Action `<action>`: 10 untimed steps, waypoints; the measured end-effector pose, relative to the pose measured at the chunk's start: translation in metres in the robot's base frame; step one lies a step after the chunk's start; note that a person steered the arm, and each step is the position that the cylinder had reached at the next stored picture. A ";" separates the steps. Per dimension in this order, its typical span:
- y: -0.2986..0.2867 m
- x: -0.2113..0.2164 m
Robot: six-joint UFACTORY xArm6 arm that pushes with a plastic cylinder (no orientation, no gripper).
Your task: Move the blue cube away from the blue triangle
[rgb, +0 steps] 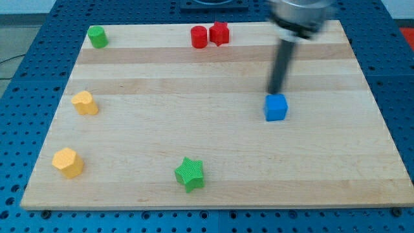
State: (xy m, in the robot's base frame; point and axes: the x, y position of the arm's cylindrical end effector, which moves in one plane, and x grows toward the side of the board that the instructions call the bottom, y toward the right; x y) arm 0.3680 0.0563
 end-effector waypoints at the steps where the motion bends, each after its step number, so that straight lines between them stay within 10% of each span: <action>1: -0.120 -0.030; 3: -0.358 -0.095; 5: -0.324 -0.169; 8: -0.193 -0.124; 10: -0.189 0.035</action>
State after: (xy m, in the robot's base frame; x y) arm 0.4029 -0.1324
